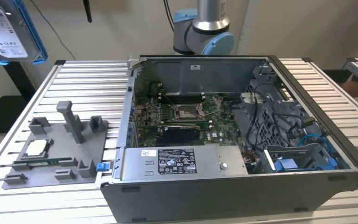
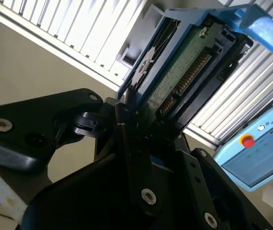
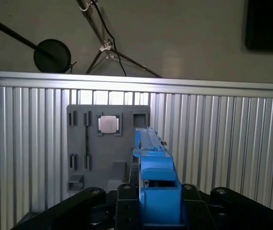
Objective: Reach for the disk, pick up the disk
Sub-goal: 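Pick up the disk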
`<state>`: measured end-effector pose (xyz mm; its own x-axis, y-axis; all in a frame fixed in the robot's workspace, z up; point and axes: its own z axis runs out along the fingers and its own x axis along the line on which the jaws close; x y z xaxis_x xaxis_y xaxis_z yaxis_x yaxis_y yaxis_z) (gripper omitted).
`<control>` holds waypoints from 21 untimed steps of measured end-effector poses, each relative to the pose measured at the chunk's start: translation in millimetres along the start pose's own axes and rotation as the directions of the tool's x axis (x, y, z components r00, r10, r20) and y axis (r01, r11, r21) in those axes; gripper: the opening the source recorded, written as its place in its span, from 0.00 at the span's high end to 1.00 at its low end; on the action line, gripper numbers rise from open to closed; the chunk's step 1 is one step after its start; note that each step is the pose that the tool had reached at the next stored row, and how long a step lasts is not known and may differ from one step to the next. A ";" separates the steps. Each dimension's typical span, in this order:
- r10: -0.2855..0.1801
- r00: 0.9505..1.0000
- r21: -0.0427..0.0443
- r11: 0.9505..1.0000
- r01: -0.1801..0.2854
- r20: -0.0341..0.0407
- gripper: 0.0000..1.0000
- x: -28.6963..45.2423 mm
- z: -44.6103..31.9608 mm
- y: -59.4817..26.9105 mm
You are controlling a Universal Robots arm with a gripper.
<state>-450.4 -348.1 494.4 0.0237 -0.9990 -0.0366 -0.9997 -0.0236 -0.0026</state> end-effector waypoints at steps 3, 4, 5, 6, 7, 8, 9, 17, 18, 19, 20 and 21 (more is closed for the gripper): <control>0.000 1.000 0.000 1.000 0.000 0.000 1.00 0.0 0.0 -0.3; 0.000 1.000 0.000 1.000 0.000 0.000 1.00 0.0 -0.1 -0.9; 0.000 1.000 0.000 1.000 0.000 0.000 1.00 0.0 -0.1 -1.8; 0.000 1.000 0.000 1.000 0.000 0.000 1.00 0.2 -0.1 -3.5; 0.000 1.000 0.000 1.000 0.000 0.000 1.00 0.2 -0.1 -6.1; 0.000 1.000 0.000 1.000 0.000 0.000 1.00 0.2 -0.2 -8.7; 0.000 1.000 0.000 1.000 0.000 0.000 1.00 0.3 0.0 -11.0; 0.000 1.000 0.000 1.000 0.000 0.000 1.00 0.5 0.0 -21.4; 0.000 1.000 0.000 1.000 0.000 0.000 1.00 0.5 0.0 -21.9; 0.000 1.000 0.000 1.000 0.000 0.000 1.00 0.5 -0.1 -22.5; 0.000 1.000 0.000 1.000 0.000 0.000 1.00 0.6 0.0 -23.0; 0.000 1.000 0.000 1.000 0.000 0.000 1.00 0.6 0.0 -23.5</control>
<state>-426.9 -348.1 494.5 0.0236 -0.9990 -0.0366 -0.9997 -0.0236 -0.0025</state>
